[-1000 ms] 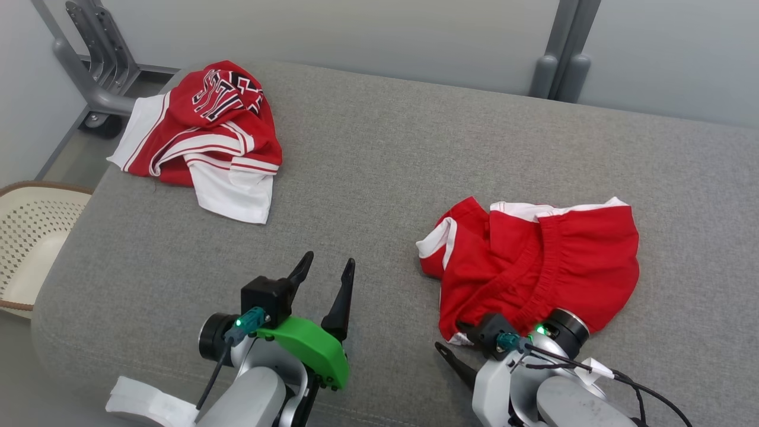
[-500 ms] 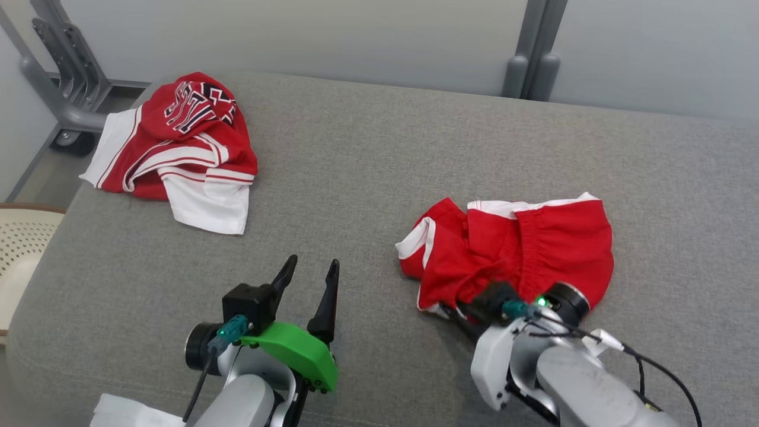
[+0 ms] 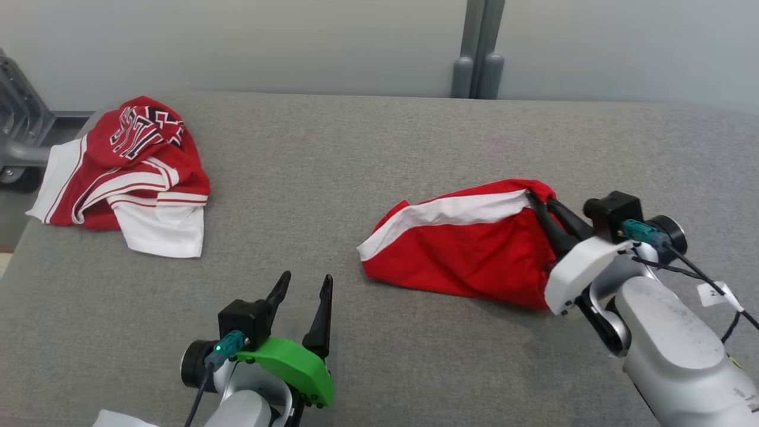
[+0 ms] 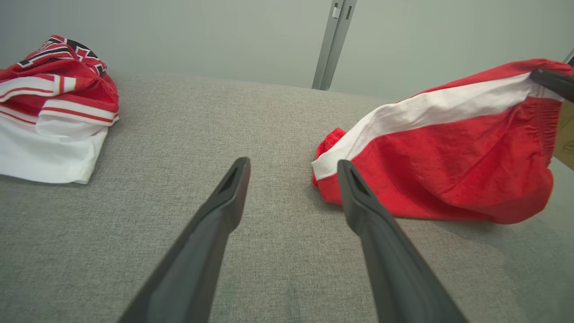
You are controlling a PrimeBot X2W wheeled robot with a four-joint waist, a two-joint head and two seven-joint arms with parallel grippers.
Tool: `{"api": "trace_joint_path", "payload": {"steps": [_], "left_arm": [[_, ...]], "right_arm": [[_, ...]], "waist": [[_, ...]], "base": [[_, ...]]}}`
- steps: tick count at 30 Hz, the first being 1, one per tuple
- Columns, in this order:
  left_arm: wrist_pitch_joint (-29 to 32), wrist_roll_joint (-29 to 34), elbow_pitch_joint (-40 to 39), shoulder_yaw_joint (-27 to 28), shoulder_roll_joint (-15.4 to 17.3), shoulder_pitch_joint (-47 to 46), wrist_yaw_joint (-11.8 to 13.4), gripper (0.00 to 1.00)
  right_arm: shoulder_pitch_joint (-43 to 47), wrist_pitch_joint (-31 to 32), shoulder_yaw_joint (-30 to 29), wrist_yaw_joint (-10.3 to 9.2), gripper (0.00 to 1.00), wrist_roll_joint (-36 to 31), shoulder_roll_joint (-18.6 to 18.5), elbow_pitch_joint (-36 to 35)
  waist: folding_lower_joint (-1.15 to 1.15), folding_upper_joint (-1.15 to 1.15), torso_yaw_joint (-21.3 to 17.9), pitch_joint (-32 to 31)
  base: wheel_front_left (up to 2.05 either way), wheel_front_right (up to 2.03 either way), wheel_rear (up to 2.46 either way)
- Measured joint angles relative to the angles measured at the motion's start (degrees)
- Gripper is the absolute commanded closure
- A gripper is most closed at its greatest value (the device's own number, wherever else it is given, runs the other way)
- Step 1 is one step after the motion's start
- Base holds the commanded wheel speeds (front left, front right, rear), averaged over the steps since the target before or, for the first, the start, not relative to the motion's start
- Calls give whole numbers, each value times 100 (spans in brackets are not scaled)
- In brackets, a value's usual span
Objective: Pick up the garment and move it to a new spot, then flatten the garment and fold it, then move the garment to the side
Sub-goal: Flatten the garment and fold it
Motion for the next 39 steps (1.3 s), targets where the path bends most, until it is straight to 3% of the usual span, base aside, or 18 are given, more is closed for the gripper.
{"api": "trace_joint_path", "payload": {"steps": [8, 27, 39], "left_arm": [[12, -90, 13, -152, -10, 124, 0, 0], [169, -281, 4, -272, -22, 157, -55, 0], [776, -455, 558, -719, -36, 91, -363, 0]], "right_arm": [[723, -42, -316, -58, 100, 426, -204, 121], [1930, 76, -89, -55, 100, 511, -407, 504], [1929, 10, -96, -47, 100, 511, -389, 338]], "waist": [[0, 0, -378, -37], [0, 0, -1001, -126], [0, 0, -1273, -148]], "base": [[0, 0, 0], [0, 0, 0], [0, 0, 0]]}}
